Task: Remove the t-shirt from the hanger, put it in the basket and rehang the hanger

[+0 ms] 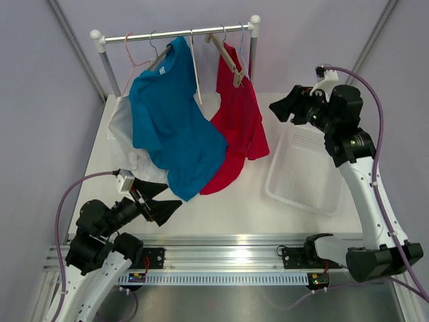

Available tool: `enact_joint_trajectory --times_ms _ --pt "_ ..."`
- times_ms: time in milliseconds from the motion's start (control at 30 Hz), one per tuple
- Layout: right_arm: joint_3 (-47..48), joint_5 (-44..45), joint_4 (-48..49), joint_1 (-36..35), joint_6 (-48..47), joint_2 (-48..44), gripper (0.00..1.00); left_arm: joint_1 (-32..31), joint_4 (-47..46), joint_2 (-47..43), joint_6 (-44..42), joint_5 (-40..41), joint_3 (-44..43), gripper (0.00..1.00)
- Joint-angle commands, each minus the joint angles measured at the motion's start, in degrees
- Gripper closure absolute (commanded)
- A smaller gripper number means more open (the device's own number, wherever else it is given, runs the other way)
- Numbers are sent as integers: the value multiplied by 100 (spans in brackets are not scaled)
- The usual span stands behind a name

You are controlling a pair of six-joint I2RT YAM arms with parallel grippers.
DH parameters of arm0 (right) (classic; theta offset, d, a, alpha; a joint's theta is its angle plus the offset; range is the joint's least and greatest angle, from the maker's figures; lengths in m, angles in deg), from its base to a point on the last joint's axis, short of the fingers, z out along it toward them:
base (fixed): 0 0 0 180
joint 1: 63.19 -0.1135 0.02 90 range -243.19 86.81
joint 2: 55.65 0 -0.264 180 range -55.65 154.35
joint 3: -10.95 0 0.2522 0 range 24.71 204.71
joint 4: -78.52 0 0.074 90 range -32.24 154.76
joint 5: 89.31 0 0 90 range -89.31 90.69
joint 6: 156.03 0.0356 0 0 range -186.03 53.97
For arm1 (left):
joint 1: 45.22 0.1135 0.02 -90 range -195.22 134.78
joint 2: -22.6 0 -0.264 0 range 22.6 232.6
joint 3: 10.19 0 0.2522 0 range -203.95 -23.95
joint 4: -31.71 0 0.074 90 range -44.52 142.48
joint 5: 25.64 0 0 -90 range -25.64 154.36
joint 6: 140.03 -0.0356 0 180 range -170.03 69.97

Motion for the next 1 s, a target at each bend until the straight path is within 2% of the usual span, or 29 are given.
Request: enact_joint_trajectory --times_ms 0,200,267,333,533,667,767,967 --pt "576 431 -406 -175 -475 420 30 31 -129 263 122 -248 -5 1" --pt "1674 826 -907 -491 -852 1439 34 31 -129 318 78 -389 -5 1" --pt "2122 1247 -1127 -702 -1081 1826 33 31 -129 265 78 -371 -5 1" --pt "2299 1747 -1128 -1027 -1318 2107 31 31 -129 291 69 -389 -5 1" --pt "2932 2030 -1189 -1186 -1477 2802 32 31 -129 326 51 -415 4 1" --pt "3354 2469 -1355 -1335 -1696 3285 46 40 -129 379 51 -433 4 1" --pt "3443 2821 -1391 -1458 -1977 3444 49 40 -130 397 51 -459 4 1" --pt "3303 3147 -1128 -1599 -2066 3383 90 40 -129 432 51 -468 4 1"
